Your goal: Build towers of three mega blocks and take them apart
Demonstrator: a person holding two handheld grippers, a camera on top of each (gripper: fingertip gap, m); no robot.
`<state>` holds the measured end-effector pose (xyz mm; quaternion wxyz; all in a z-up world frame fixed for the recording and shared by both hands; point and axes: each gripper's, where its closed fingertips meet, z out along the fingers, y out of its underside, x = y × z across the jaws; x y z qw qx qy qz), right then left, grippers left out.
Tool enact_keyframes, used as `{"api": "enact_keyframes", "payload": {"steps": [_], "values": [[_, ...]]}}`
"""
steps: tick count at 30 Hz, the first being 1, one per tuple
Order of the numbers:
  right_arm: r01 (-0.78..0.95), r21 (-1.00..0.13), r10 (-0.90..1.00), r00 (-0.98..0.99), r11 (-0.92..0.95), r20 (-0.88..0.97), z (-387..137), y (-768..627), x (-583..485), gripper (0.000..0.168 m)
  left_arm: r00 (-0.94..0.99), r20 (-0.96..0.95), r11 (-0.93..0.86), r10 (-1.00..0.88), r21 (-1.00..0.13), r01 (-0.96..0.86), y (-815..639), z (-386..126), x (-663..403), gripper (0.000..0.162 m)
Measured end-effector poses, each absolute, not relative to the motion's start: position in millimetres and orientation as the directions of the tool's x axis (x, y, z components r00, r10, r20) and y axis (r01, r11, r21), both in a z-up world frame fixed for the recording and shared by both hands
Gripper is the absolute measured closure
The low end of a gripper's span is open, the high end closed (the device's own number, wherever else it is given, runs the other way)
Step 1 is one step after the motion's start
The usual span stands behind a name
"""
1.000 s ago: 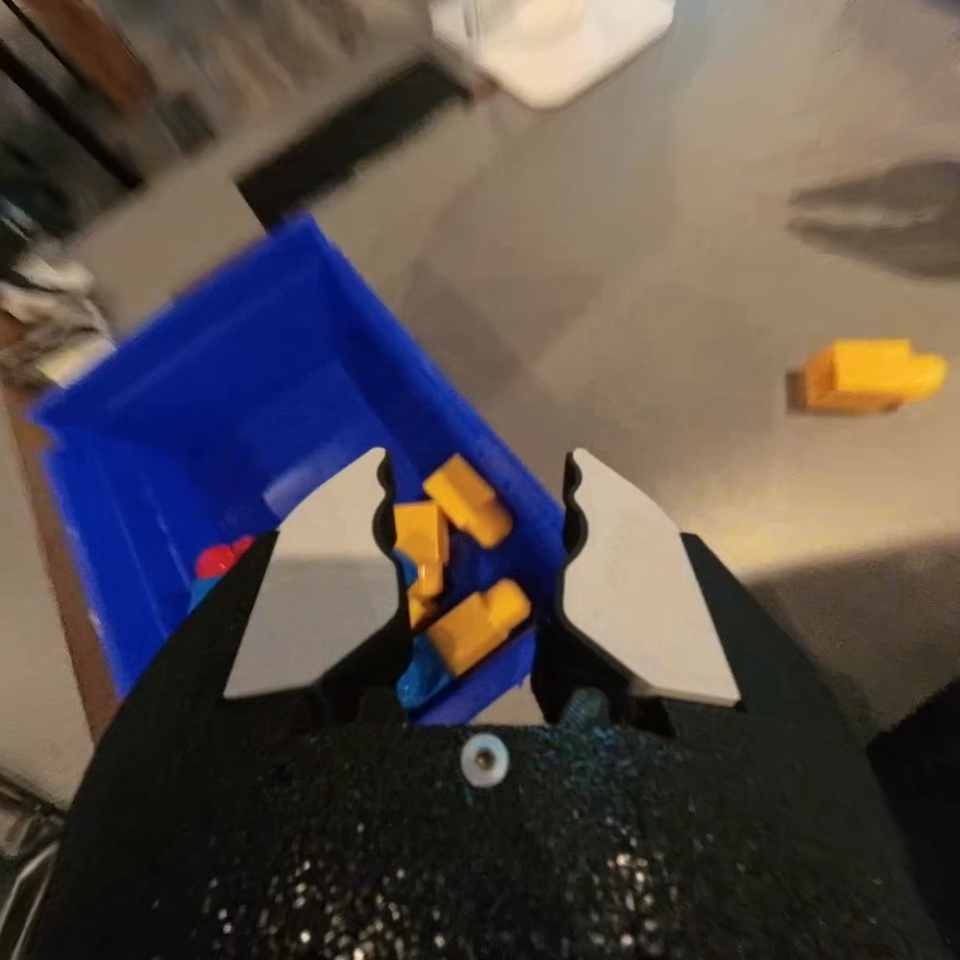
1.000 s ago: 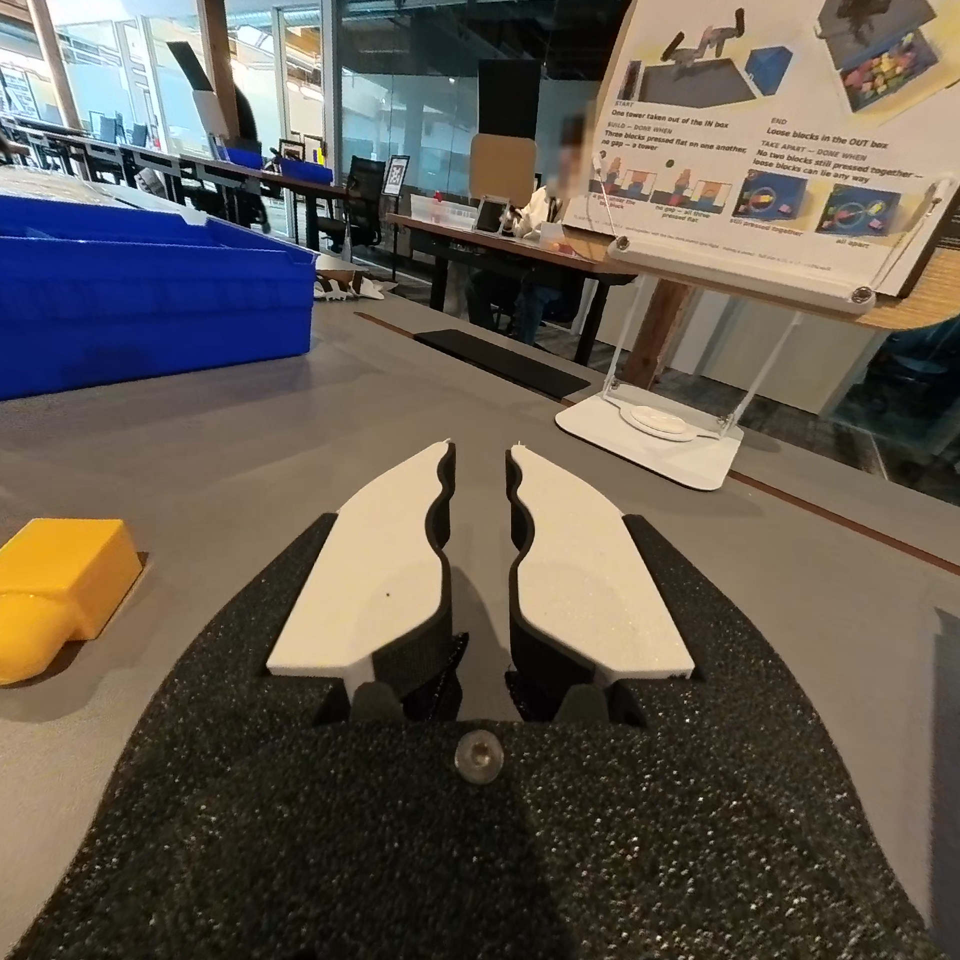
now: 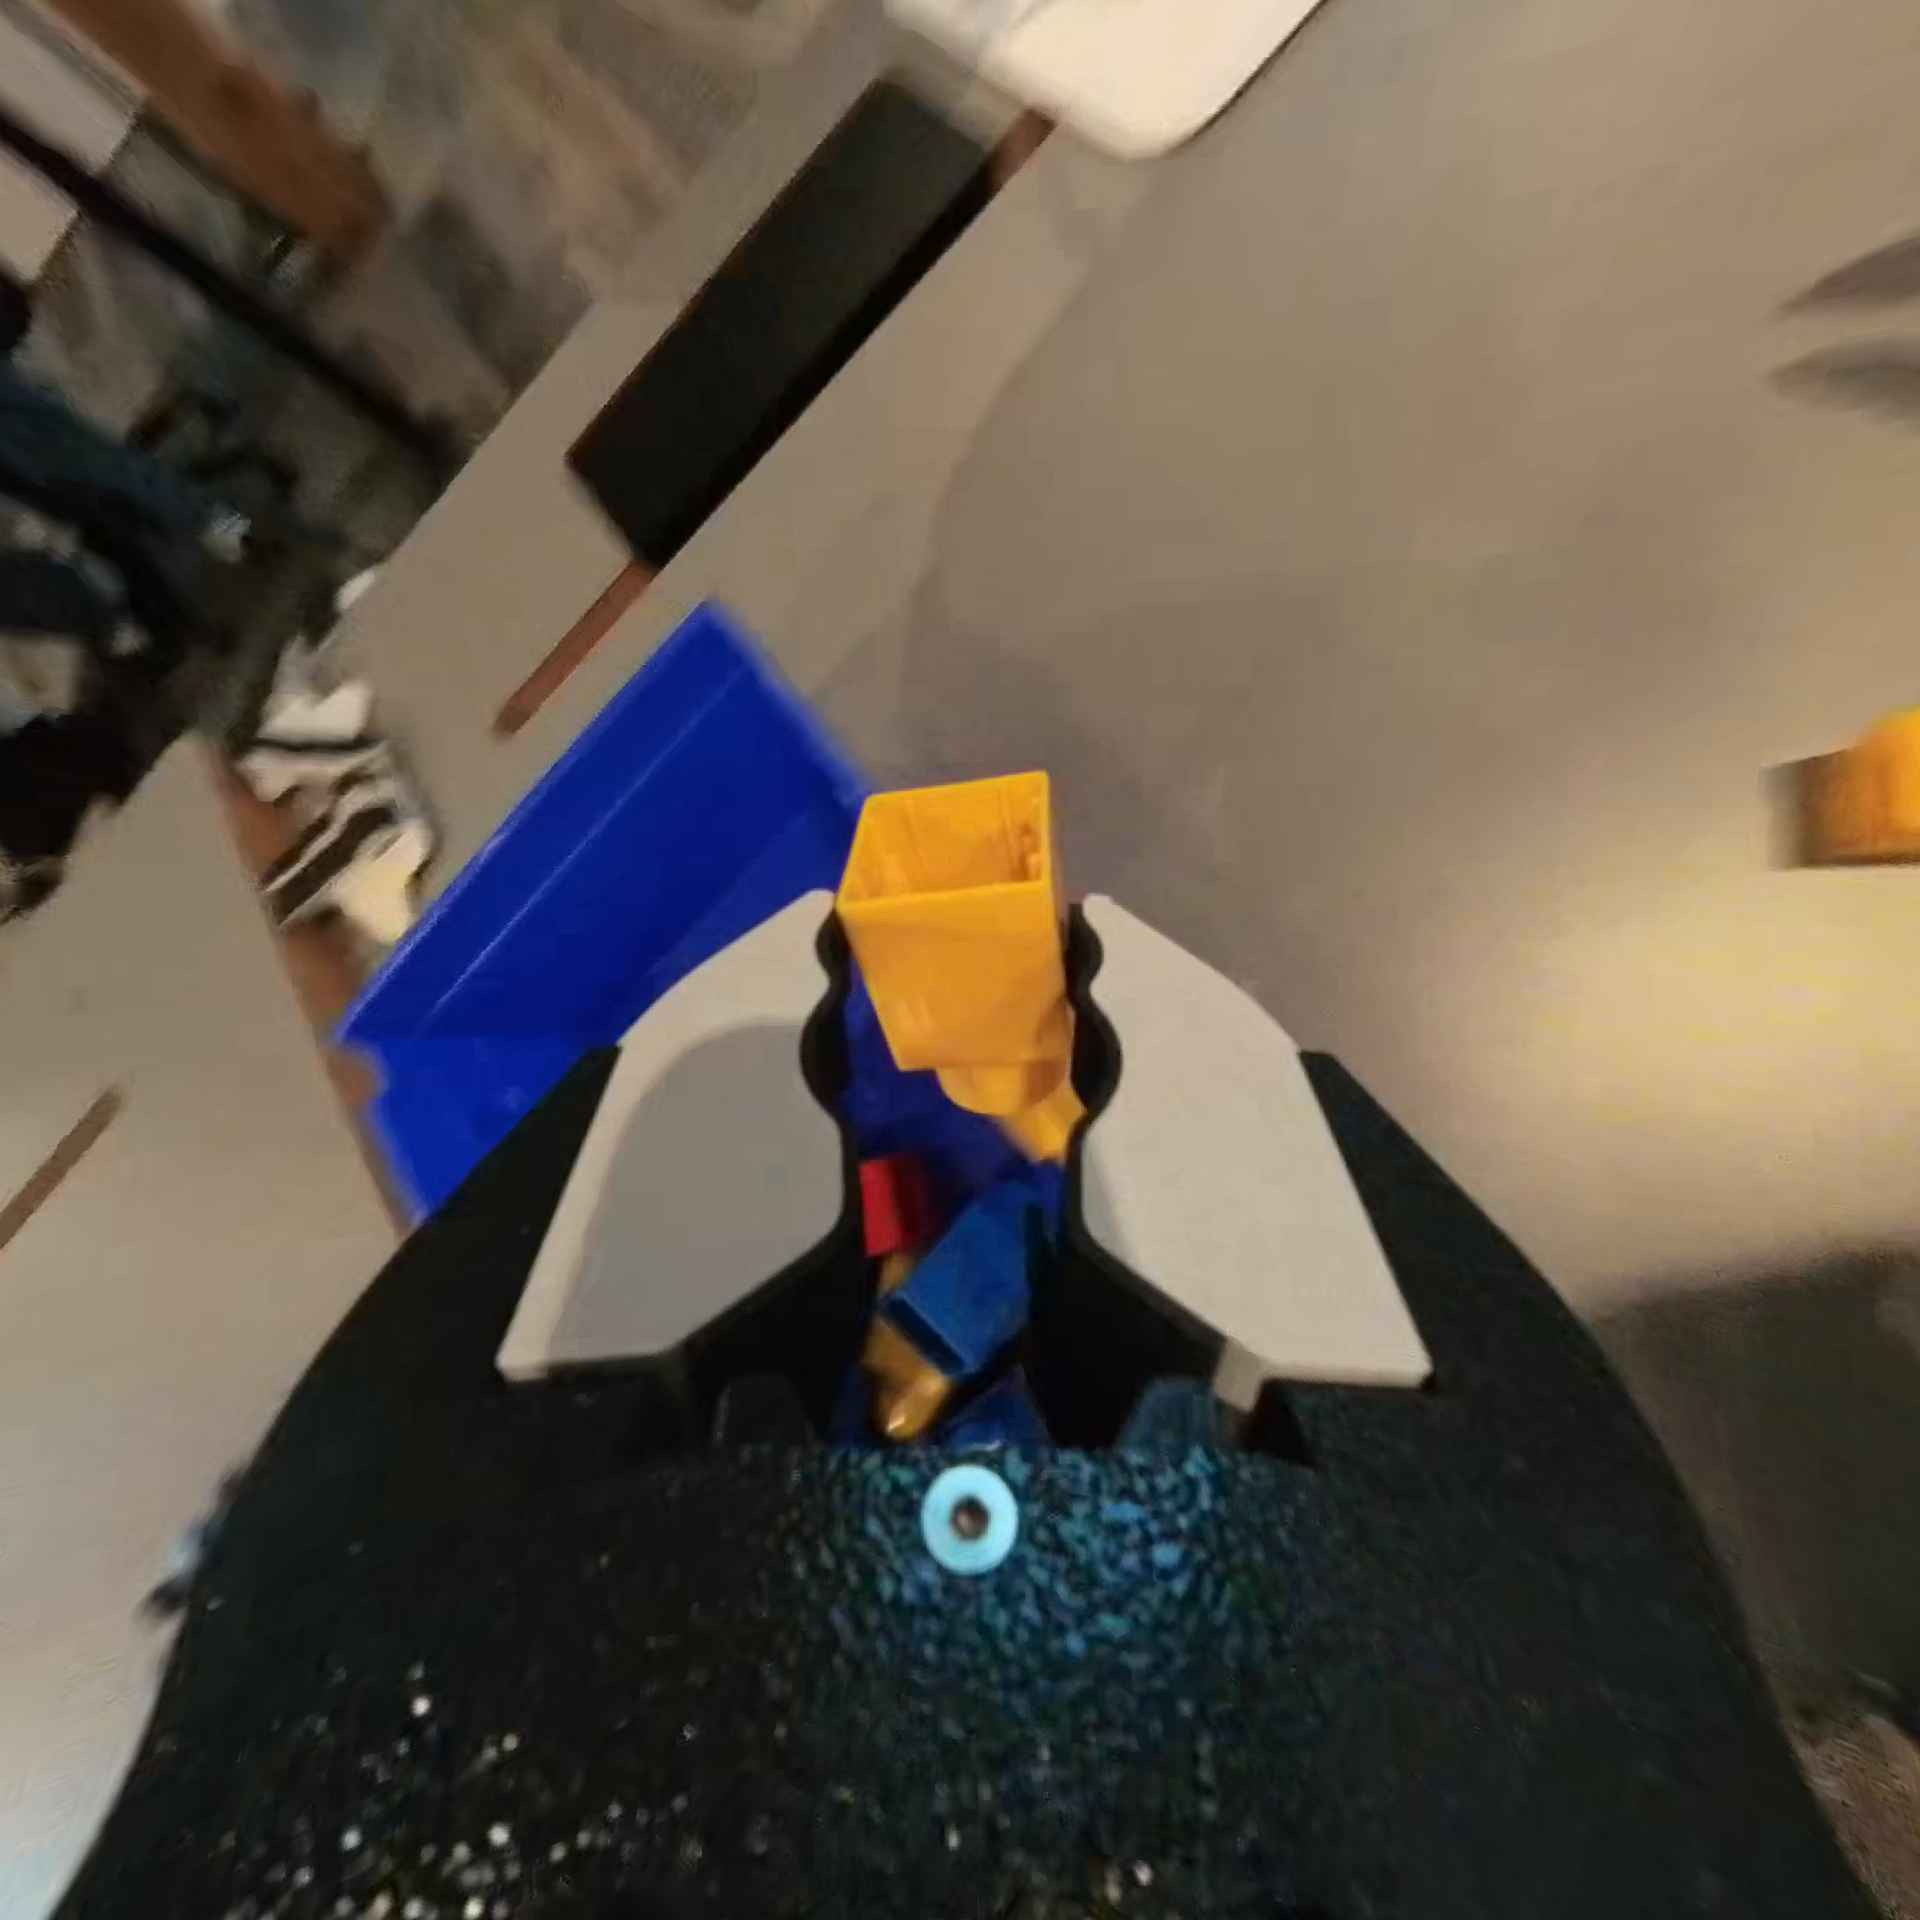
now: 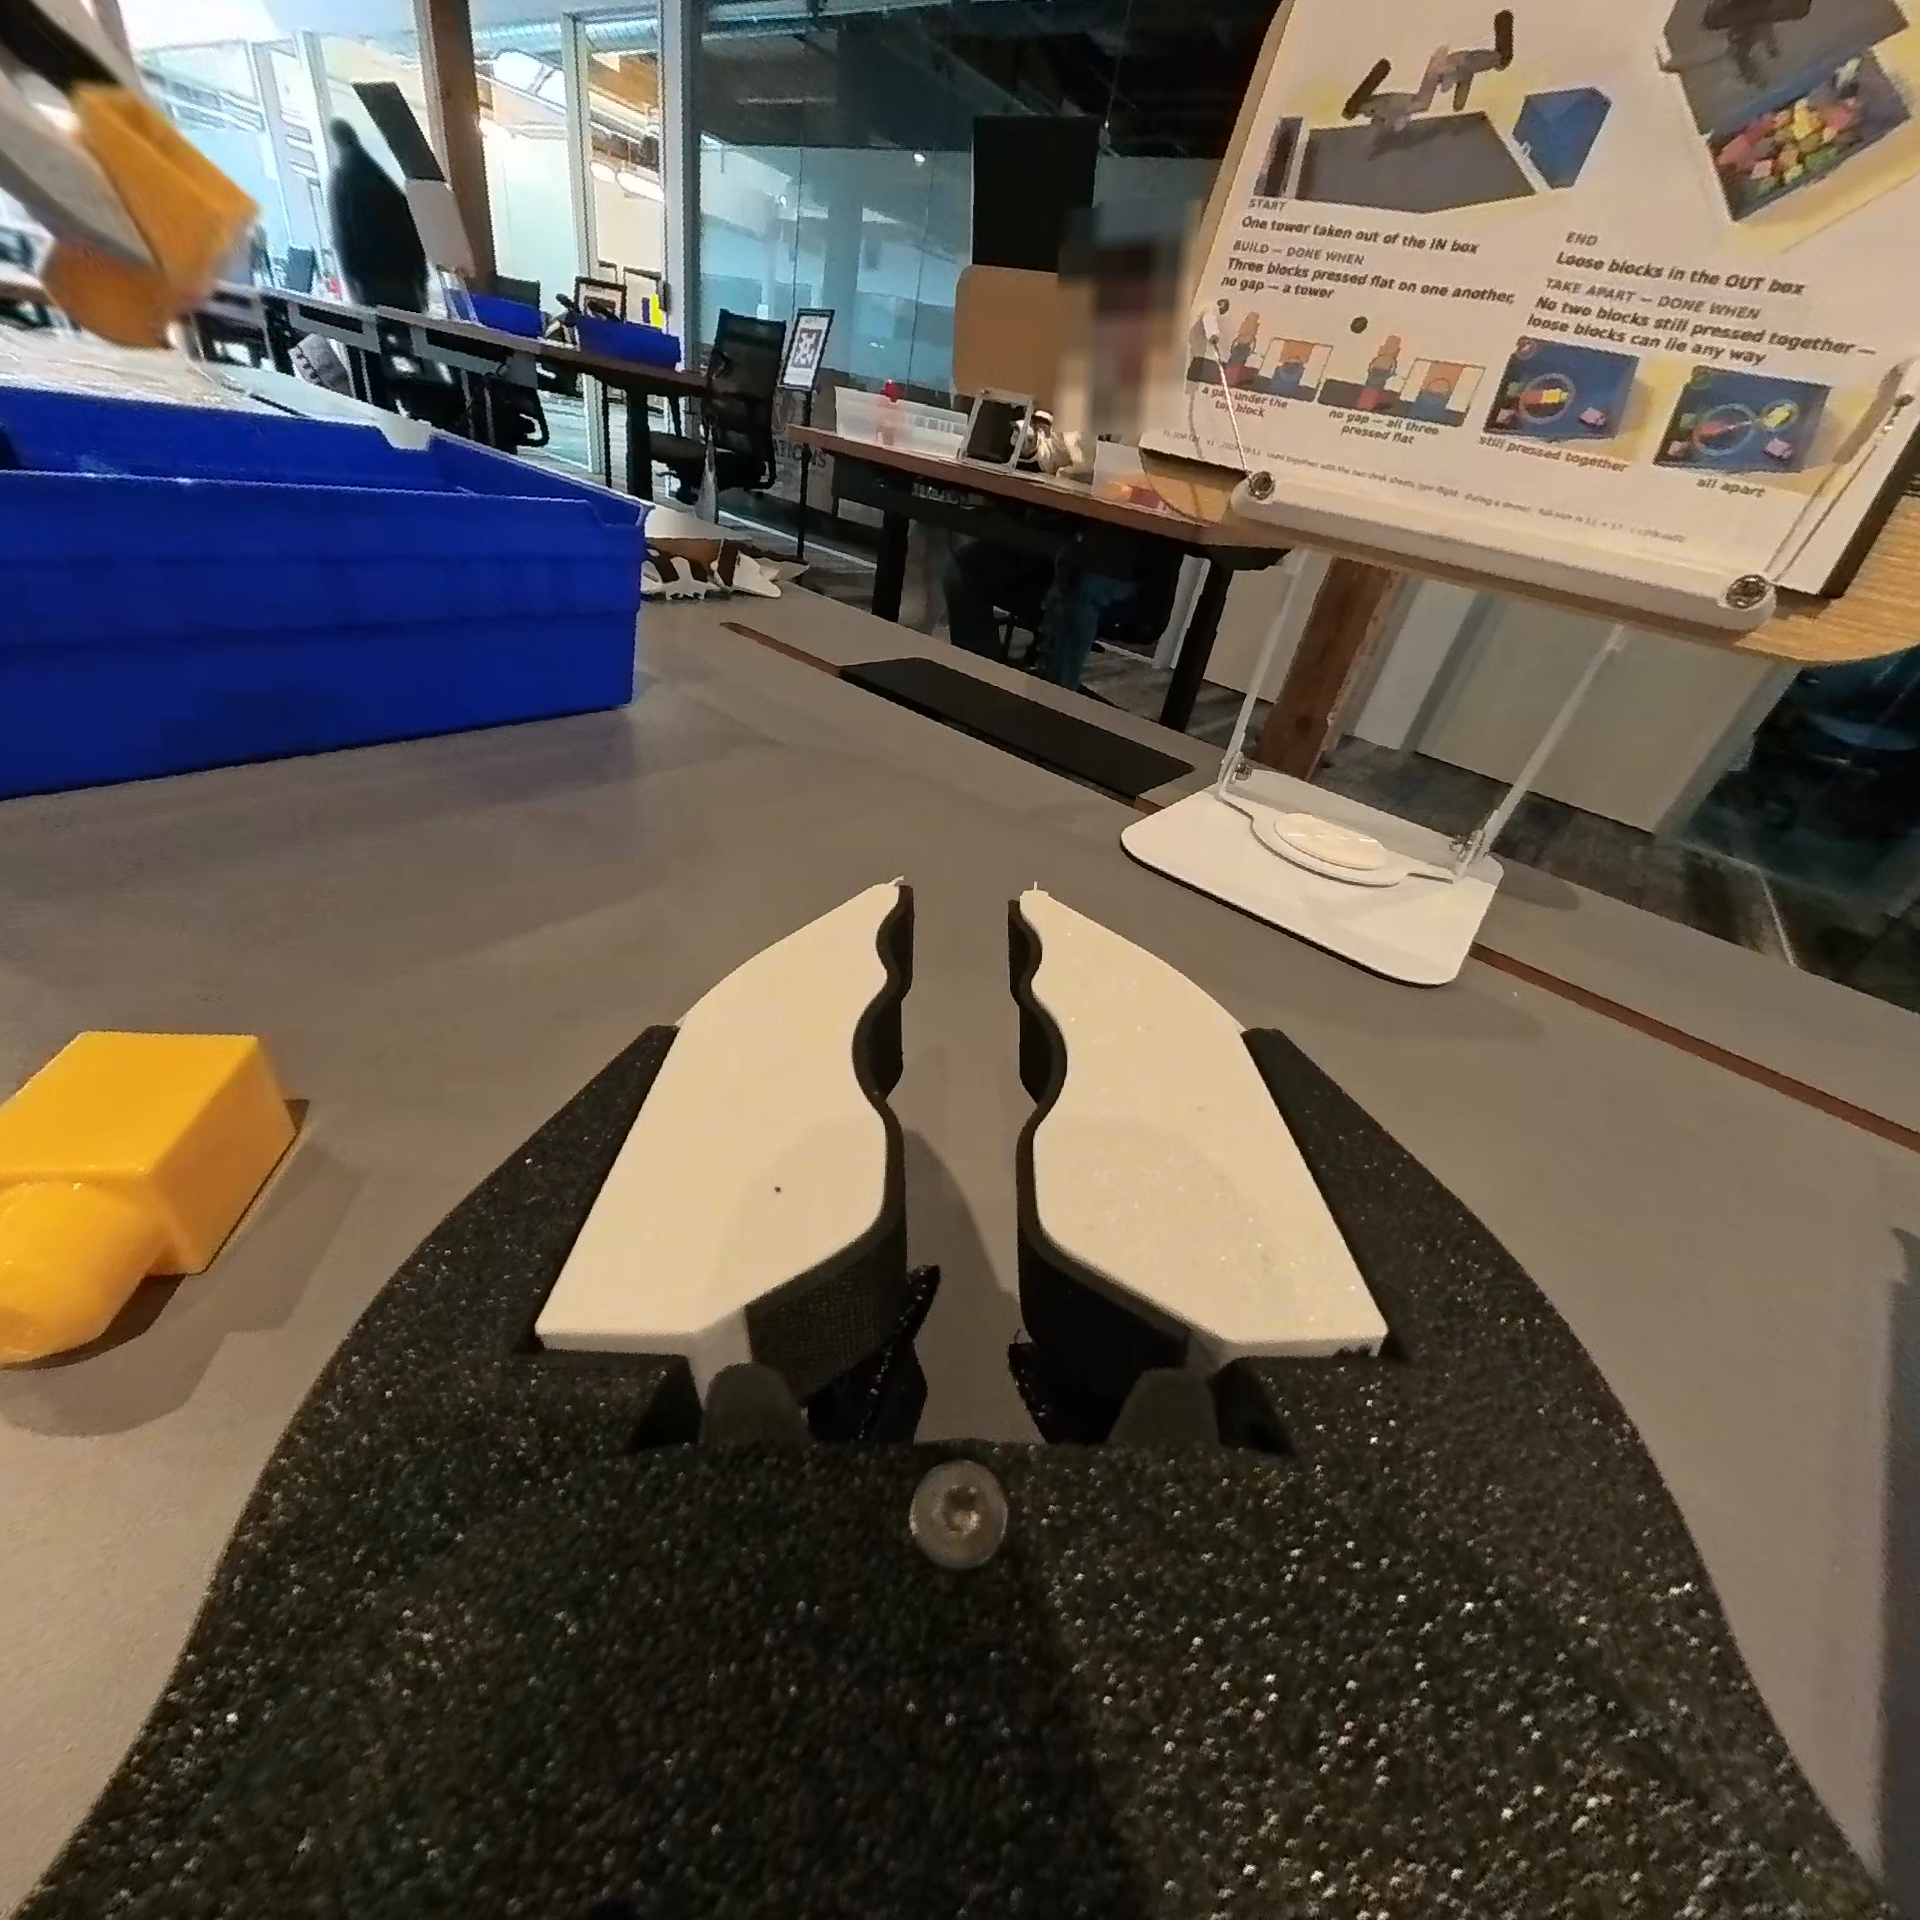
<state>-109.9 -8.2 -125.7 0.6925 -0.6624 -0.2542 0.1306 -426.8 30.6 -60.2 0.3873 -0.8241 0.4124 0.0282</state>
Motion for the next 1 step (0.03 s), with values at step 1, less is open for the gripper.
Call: {"api": "enact_keyframes", "payload": {"steps": [1], "values": [[0.155, -0.984, 0.518, 0.837, 0.088, 0.178, -125.7, -8.3, -109.9, 0.151, 0.638, -0.328, -0.334, -0.697, -0.640, -0.692, 20.0, -55.3, -403.8, 0.123]]}}
